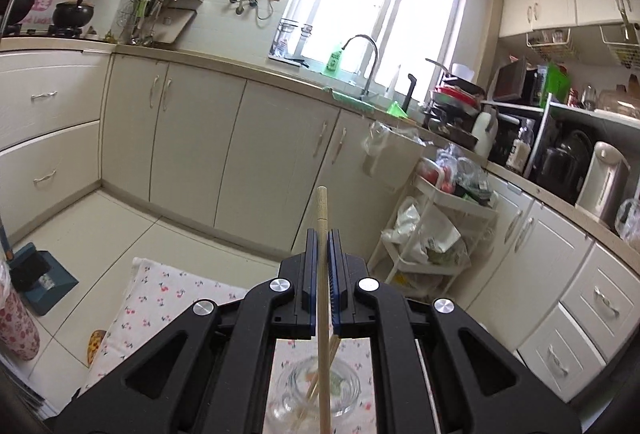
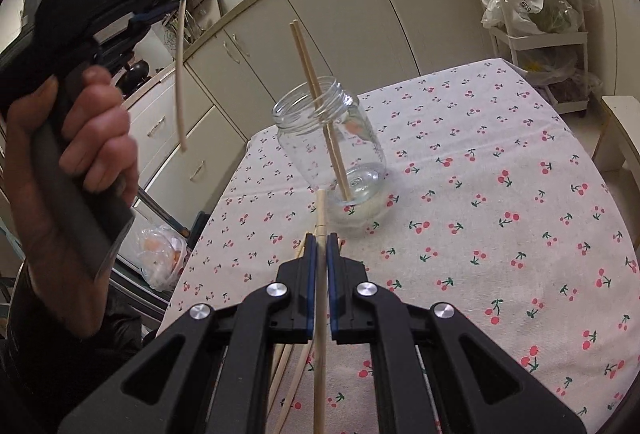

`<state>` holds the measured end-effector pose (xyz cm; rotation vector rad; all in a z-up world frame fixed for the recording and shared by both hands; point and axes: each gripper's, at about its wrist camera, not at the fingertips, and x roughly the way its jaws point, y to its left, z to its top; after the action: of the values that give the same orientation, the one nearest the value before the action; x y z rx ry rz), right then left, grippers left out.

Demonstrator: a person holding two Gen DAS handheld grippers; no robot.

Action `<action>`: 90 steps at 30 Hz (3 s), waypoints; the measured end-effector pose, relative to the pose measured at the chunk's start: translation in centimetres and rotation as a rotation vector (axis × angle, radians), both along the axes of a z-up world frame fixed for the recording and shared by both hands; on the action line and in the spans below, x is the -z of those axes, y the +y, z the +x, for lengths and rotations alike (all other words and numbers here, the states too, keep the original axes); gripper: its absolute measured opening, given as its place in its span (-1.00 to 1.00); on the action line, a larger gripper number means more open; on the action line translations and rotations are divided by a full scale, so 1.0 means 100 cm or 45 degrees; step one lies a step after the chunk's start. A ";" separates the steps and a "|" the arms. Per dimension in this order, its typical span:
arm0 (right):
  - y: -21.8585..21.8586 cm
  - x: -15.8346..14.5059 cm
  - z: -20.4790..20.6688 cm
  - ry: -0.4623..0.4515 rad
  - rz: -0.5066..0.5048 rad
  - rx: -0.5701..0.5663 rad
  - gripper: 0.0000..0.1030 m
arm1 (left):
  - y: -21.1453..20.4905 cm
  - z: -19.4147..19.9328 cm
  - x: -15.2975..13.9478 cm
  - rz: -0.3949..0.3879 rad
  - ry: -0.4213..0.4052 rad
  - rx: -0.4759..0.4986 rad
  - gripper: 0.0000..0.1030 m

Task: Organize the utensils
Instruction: 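Lift the left tool's chopstick into the jar and open it while the right tool holds its chopstick, then lower the right tool's chopstick into the jar and open the right tool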

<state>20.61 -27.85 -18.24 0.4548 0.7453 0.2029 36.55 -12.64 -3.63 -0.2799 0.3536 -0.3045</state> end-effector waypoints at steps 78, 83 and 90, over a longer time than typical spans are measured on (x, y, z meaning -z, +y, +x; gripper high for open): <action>-0.043 -0.041 0.054 -0.240 0.093 0.203 -0.88 | -0.034 0.021 0.082 0.234 -0.011 -0.011 -0.81; -0.043 -0.073 0.073 -0.372 0.102 0.257 -0.88 | -0.006 -0.007 0.088 0.238 0.037 -0.005 -0.52; -0.045 -0.103 0.108 -0.517 0.109 0.389 -0.88 | 0.031 -0.037 0.112 0.219 0.162 -0.020 -0.23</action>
<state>31.45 -32.40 -7.93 0.5811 0.2647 0.0369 32.89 -9.56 -14.79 -0.1334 0.4998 -0.2400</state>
